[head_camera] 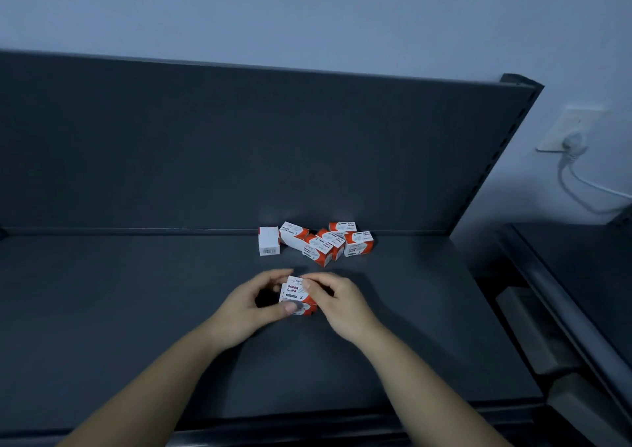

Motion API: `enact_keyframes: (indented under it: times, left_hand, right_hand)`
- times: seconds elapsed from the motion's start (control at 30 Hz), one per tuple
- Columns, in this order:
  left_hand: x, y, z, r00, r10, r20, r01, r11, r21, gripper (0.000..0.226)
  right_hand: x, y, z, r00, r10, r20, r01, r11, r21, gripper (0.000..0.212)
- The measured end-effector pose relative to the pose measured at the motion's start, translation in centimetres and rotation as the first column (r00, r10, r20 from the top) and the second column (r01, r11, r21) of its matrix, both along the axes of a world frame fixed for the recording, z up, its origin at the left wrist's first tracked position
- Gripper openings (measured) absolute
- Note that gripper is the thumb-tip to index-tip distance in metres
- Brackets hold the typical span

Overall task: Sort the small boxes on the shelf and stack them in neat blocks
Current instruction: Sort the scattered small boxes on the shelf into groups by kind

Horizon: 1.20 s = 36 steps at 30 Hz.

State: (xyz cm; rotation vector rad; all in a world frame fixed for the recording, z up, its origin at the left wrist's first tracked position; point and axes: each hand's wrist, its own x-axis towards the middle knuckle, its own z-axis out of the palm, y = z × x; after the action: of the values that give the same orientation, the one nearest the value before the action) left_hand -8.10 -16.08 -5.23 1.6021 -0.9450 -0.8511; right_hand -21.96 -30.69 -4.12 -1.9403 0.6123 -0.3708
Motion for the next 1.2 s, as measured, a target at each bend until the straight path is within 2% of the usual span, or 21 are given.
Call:
enact_keyframes:
  times: [0.1,0.2,0.27,0.33,0.37,0.4,0.47,0.53,0.77,0.83,0.87,0.93,1.0,1.03,1.1,1.2]
  left_hand:
    - [0.1,0.0,-0.3,0.985,0.008,0.175,-0.011,1.0,0.018,0.055]
    - [-0.2,-0.1,-0.2,0.98,0.068,0.186,-0.064,0.998,-0.028,0.045]
    - [-0.2,0.0,-0.3,0.98,0.092,0.178,-0.089,0.996,-0.029,0.044]
    - [0.0,0.2,-0.5,0.978,0.07,0.195,-0.07,0.998,-0.01,0.045]
    - [0.1,0.2,-0.5,0.977,0.064,0.201,-0.065,0.998,-0.002,0.045]
    - [0.2,0.2,-0.6,0.976,0.06,0.207,-0.062,0.998,0.005,0.045]
    - [0.3,0.2,-0.6,0.971,0.065,0.229,-0.068,0.998,0.005,0.043]
    - [0.2,0.2,-0.5,0.963,0.069,0.259,-0.072,0.997,0.003,0.043]
    - [0.1,0.3,-0.2,0.955,0.062,0.289,-0.064,0.998,-0.005,0.046]
    - [0.0,0.5,-0.1,0.957,0.063,0.283,-0.061,0.998,-0.015,0.046]
    - [0.0,0.5,-0.1,0.958,0.062,0.278,-0.059,0.998,-0.019,0.045]
    - [0.0,0.6,-0.2,0.96,0.059,0.275,-0.053,0.998,-0.032,0.043]
    - [0.1,0.6,-0.2,0.962,0.059,0.266,-0.051,0.998,-0.038,0.044]
    - [0.1,0.6,-0.2,0.964,0.059,0.259,-0.051,0.998,-0.037,0.046]
    - [0.2,0.5,-0.2,0.965,0.061,0.254,-0.054,0.998,-0.034,0.045]
    - [0.1,0.4,-0.2,0.962,0.063,0.267,-0.057,0.998,-0.032,0.043]
  right_hand:
    - [0.4,0.7,0.2,1.0,0.019,-0.009,-0.02,0.992,-0.121,0.022]
    - [0.8,0.7,0.3,0.999,0.035,0.006,-0.033,0.973,-0.23,0.022]
    - [1.2,0.0,0.2,0.991,-0.107,0.085,0.129,0.937,-0.326,0.02]
    - [2.0,-1.1,0.5,0.942,-0.31,0.127,0.333,0.818,-0.469,0.023]
    - [2.5,-1.6,0.8,0.913,-0.399,0.083,0.379,0.757,-0.532,0.029]
    - [2.9,-2.0,1.3,0.888,-0.459,0.0,0.374,0.724,-0.58,0.038]
    - [3.8,-2.6,1.9,0.842,-0.505,-0.191,0.284,0.715,-0.639,0.053]
    - [4.3,-2.6,1.9,0.806,-0.512,-0.297,0.194,0.703,-0.685,0.06]
    - [4.9,-2.1,2.3,0.813,-0.473,-0.341,0.089,0.678,-0.729,0.065]
    - [4.1,-1.8,2.2,0.848,-0.405,-0.34,0.084,0.739,-0.669,0.057]
    - [3.5,-1.6,2.1,0.876,-0.378,-0.3,0.141,0.795,-0.589,0.051]
    - [1.9,-1.5,1.8,0.906,-0.372,-0.204,0.308,0.907,-0.289,0.041]
    - [0.2,-1.7,1.9,0.915,-0.368,-0.166,0.379,0.925,0.038,0.037]
    - [-0.7,-2.0,1.9,0.923,-0.347,-0.168,0.372,0.917,0.148,0.033]
    - [-2.2,-2.3,2.3,0.939,-0.279,-0.201,0.323,0.914,0.245,0.022]
    - [-3.3,-2.5,2.6,0.927,-0.23,-0.295,0.293,0.937,0.191,0.019]
